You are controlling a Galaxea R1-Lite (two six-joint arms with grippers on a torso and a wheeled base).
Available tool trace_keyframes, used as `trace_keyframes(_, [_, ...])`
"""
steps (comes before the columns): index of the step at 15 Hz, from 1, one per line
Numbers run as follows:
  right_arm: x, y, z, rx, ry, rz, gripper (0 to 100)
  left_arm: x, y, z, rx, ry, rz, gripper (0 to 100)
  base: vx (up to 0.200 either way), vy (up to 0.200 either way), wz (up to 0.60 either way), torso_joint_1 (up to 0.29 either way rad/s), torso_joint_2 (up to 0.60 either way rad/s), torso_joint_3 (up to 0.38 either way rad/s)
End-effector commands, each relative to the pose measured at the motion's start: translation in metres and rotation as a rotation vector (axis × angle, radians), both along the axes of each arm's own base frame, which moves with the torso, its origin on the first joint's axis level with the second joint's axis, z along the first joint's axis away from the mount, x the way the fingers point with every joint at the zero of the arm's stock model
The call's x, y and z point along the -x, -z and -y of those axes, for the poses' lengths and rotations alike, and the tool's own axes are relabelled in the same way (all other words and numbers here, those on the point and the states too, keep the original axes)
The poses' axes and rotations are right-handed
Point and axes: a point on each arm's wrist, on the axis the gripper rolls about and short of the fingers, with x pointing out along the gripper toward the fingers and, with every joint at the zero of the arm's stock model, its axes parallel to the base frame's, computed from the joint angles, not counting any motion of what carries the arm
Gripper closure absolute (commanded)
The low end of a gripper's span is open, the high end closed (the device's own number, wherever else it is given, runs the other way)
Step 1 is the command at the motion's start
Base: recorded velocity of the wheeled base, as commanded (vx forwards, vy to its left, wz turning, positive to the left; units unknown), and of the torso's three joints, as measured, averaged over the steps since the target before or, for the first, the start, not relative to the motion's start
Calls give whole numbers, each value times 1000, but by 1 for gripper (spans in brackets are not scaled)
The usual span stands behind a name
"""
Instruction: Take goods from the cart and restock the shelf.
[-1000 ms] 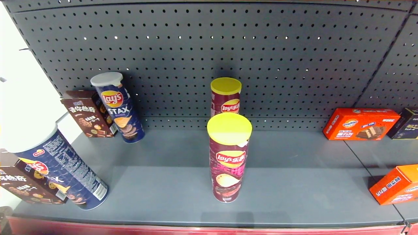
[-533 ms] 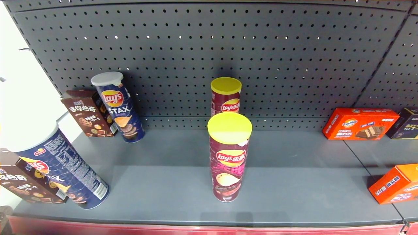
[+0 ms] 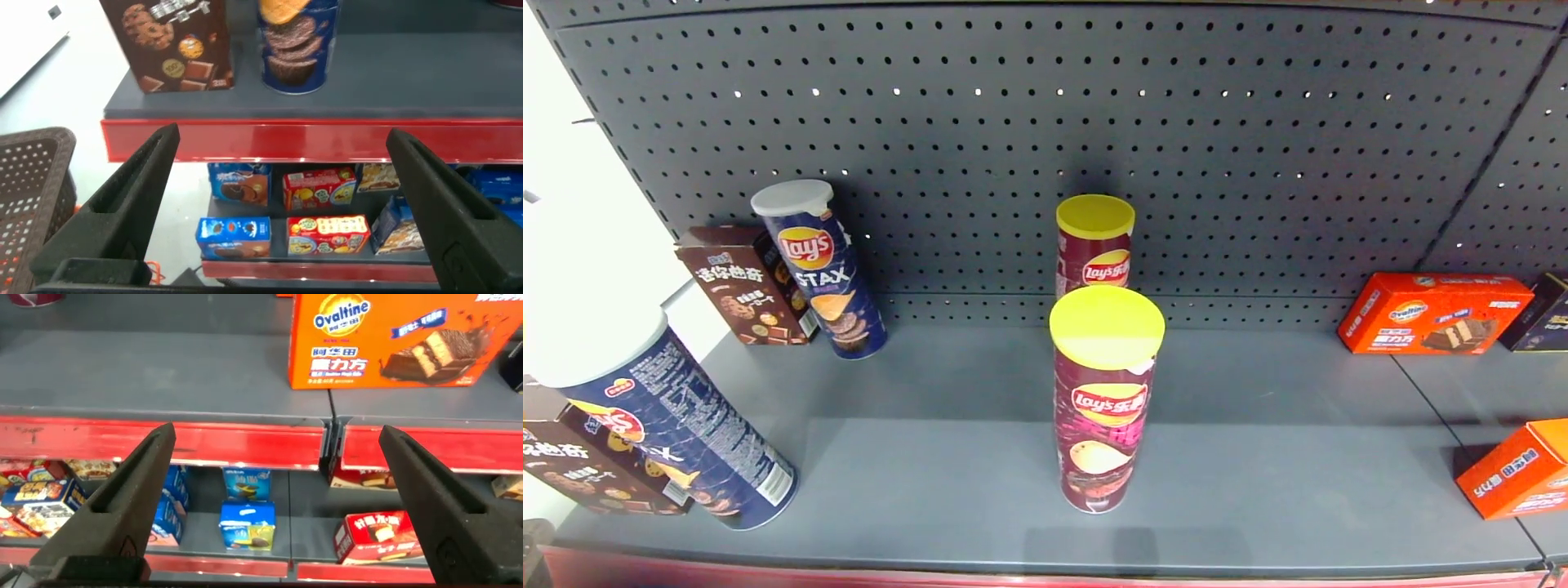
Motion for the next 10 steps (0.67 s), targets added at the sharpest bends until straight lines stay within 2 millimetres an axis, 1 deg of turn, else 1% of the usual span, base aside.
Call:
trace_keyframes(1, [0,0,0,0,0,-1,0,0,0,0,0,-1,0,0,0,0,0,0,0,0])
trace_keyframes(10, [0,0,0,0,0,-1,0,0,0,0,0,-1,0,0,0,0,0,0,0,0])
